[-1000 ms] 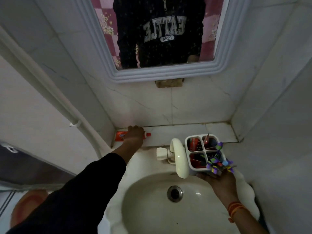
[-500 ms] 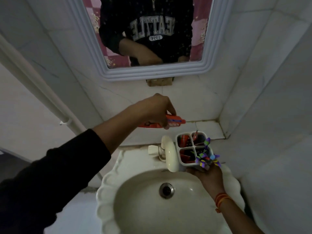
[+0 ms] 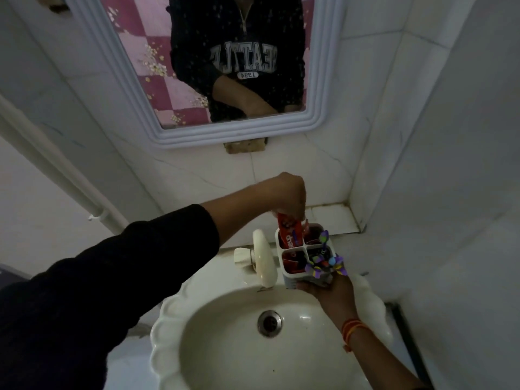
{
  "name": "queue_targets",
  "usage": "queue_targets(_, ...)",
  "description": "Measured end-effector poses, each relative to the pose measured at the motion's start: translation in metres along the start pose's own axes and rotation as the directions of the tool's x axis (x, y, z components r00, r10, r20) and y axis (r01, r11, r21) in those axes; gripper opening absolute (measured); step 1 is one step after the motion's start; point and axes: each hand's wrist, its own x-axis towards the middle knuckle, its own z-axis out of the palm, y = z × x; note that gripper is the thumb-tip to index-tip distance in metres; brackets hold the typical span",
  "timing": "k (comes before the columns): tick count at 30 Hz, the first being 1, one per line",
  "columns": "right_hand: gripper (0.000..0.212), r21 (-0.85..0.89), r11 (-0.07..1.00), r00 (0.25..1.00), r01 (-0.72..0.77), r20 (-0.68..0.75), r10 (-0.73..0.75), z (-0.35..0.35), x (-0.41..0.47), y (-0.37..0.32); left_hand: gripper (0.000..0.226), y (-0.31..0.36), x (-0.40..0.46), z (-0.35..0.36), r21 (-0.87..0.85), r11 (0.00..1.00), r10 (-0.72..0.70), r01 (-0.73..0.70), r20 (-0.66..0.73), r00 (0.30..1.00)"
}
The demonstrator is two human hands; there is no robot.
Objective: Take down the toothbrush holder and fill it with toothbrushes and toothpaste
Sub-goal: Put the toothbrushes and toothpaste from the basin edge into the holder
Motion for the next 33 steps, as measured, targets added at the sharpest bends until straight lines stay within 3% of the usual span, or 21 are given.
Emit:
queue_targets(4, 0.083, -0.044, 0.999, 1.000, 0.024, 0.002, -0.024, 0.001, 0.000, -0.002, 0.041, -0.017, 0.007, 0.008, -0.181, 0.976, -0.111, 0.118, 0.048, 0.993)
queue_targets(11, 0.078, -0.082, 0.996, 1.000, 0.018, 0.013, -0.017, 0.000, 0.002, -0.004, 0.035, -0.009, -0.002, 0.024, -0.188, 0.982, -0.011, 0.024, 0.067, 0.998)
queue_targets(15, 0.052, -0.118, 0.993, 0.999, -0.016, 0.049, 0.022, 0.000, -0.003, -0.010, 0.049, -0.019, 0.004, 0.020, -0.485, 0.852, -0.217, 0.195, 0.011, 0.976)
queue_targets(17, 0.046, -0.103, 0.995, 0.999, -0.020, 0.044, 0.025, -0.001, -0.006, -0.015, 0.061, -0.020, 0.005, 0.024, -0.401, 0.883, -0.240, 0.245, 0.063, 0.969)
queue_targets(20, 0.060, -0.107, 0.994, 1.000, -0.003, -0.026, 0.000, -0.002, -0.007, -0.019, 0.073, -0.012, 0.006, 0.038, -0.313, 0.908, -0.222, 0.280, 0.208, 0.953)
queue_targets(24, 0.056, -0.125, 0.992, 0.997, 0.007, -0.079, -0.017, -0.005, -0.004, -0.036, 0.078, -0.005, 0.018, 0.038, -0.435, 0.858, -0.268, 0.272, 0.072, 0.961)
queue_targets(26, 0.048, -0.138, 0.990, 0.991, 0.031, -0.123, -0.048, -0.015, 0.012, -0.047, 0.072, -0.005, 0.028, 0.029, -0.599, 0.757, -0.306, 0.259, 0.024, 0.952)
queue_targets(29, 0.048, -0.225, 0.971, 0.984, 0.076, -0.140, -0.109, -0.033, 0.043, -0.076, 0.063, -0.005, 0.048, 0.019, -0.849, 0.474, -0.368, 0.235, 0.051, 0.928)
queue_targets(33, 0.058, -0.286, 0.958, 0.985, 0.025, -0.156, -0.072, -0.055, 0.080, -0.094, 0.063, 0.002, 0.077, 0.029, -0.969, 0.126, -0.431, 0.214, 0.141, 0.891)
